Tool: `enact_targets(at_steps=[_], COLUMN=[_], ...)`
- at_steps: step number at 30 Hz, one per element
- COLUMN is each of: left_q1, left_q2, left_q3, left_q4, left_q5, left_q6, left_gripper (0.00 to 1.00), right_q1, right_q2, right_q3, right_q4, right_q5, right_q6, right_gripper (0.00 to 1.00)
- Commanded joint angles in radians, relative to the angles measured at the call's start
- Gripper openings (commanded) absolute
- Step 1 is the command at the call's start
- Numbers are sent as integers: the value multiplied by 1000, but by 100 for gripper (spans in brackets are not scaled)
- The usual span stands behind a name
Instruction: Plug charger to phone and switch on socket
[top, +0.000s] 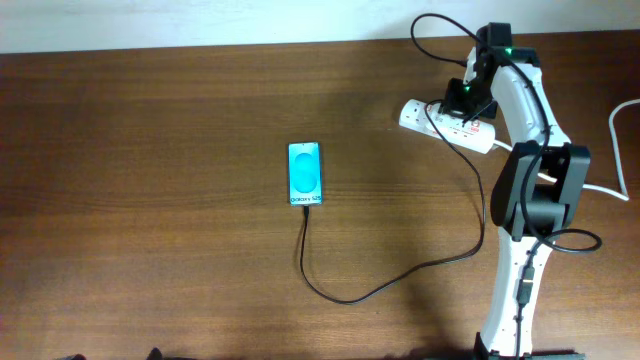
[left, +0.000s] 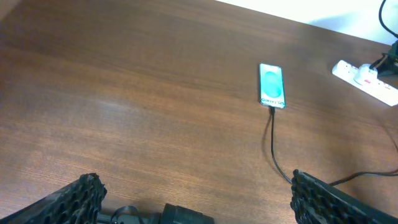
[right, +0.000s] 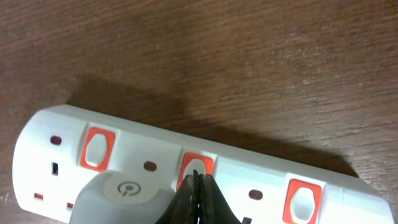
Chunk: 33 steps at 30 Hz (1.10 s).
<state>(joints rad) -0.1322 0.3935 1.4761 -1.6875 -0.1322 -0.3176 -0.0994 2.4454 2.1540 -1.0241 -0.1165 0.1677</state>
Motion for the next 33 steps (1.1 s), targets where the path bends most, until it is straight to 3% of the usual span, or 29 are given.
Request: enact_targets(at_steps=[1,28,33], left_q1=[0,0,0], left_q2=[-2,-2,-2], left_q3=[-4,-4,-4], left_q4=[0,0,0], left_q5=[-11,-11,-11], left_q6=[-14,-14,-14], left_gripper=[99,99,99], right_q1=[0,1,1], right_q2=[16,85,80], right_q3=[-9,-5,194], right_q4=[11,-122,-226], right_q5=[4,68,33], right_q6=[32,31,87], right_gripper=[4,4,4])
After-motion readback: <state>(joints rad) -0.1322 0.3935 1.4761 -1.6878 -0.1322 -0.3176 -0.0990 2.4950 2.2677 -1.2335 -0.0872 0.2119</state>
